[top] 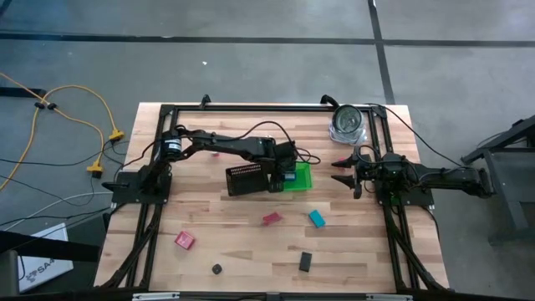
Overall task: Pick & Place Office items
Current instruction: Put the blue digital timer into the green bin
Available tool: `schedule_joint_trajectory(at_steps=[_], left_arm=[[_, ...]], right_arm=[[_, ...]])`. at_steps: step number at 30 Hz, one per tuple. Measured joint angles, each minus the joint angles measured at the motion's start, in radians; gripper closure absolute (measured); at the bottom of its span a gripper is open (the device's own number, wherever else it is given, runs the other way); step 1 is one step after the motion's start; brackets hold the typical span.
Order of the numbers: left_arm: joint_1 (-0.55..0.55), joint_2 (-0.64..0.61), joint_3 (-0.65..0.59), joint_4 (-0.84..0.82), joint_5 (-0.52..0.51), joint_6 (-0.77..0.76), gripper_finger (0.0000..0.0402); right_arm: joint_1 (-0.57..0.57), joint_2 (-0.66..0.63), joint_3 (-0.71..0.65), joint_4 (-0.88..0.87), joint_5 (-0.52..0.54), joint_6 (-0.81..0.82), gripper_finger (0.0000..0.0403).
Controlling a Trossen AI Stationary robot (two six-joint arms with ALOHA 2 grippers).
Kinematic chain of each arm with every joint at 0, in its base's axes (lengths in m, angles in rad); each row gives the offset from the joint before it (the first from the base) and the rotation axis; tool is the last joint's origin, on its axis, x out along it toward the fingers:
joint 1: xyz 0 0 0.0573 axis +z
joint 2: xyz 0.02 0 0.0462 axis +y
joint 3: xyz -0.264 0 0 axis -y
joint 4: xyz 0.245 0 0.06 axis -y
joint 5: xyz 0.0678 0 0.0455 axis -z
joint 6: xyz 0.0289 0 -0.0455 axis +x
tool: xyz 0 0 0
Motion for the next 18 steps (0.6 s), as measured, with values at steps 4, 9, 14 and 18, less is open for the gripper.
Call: schedule_joint_trajectory(at_steps=[4,9,14,18], left_arm=[[0.0,0.0,0.0,-0.001,0.0,-0.004,0.0241],[0.0,0.0,0.0,0.0,0.0,-0.004,0.0241],[0.0,0.0,0.0,0.005,0.008,-0.002,0.0238],[0.0,0.0,0.0,0.007,0.008,0.0,0.022]], right_arm=[[0.0,0.0,0.0,0.0,0.0,0.0,0.0196],[0.0,0.0,0.0,0.0,0.0,0.0,0.0196],[0.0,0.0,0.0,0.0,0.0,0.0,0.0196],[0.0,0.0,0.0,-0.001,0.0,0.0,0.0196]])
